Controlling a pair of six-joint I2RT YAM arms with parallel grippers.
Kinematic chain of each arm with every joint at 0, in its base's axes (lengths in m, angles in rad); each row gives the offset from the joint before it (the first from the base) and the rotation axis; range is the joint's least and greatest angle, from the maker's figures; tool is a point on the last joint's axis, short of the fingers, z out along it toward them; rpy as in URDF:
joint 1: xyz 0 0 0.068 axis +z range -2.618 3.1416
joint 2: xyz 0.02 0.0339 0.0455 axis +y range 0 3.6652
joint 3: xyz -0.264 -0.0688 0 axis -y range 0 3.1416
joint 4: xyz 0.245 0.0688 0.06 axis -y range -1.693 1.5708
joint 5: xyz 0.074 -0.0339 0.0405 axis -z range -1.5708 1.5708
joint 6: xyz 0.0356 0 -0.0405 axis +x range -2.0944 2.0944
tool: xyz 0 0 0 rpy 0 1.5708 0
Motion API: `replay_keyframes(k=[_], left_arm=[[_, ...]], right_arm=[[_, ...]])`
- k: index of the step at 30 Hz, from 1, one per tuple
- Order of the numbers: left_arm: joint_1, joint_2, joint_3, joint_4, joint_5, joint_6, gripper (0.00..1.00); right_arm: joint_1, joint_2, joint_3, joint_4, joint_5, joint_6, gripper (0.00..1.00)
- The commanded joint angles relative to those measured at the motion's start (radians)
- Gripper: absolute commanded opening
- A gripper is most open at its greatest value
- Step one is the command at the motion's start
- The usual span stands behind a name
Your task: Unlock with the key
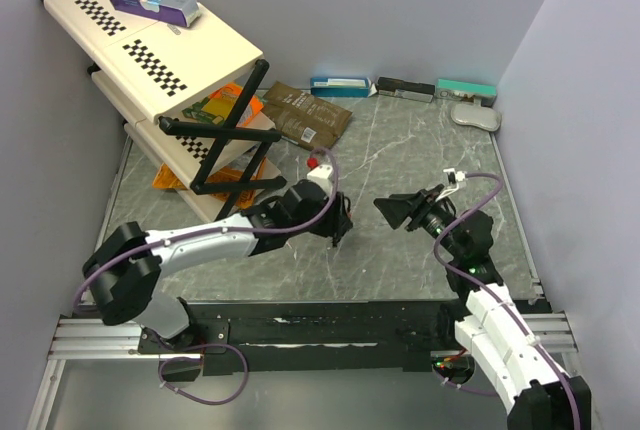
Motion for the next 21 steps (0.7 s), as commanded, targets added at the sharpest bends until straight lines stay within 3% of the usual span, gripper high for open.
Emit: replay_keyframes(k=[1, 3, 7, 10, 17, 21], left_arm=[[0.011, -0.132, -0.082, 0.116, 0.146, 0.175, 0.01], [0.023, -0.189, -0.12, 0.151, 0.224, 0.213, 0.01], [0.096, -0.283, -0.241, 0.272, 0.558, 0.252, 0.01], [0.126, -0.324, -0.266, 0.299, 0.678, 0.256, 0.01], [0.152, -0.344, -0.271, 0.293, 0.821, 0.255, 0.01], [0.155, -0.363, -0.277, 0.274, 0.753, 0.244, 0.01]], right_arm=[[-0.005, 0.023, 0.083, 0.023, -0.109, -0.029, 0.81], [-0.004, 0.046, 0.101, 0.036, -0.161, -0.026, 0.82], [0.019, 0.083, 0.118, 0.071, -0.23, -0.035, 0.83], [0.065, 0.103, 0.126, 0.083, -0.261, -0.049, 0.84], [0.206, 0.14, 0.169, 0.065, -0.282, -0.124, 0.84], [0.237, 0.141, 0.183, 0.002, -0.198, -0.135, 0.84]])
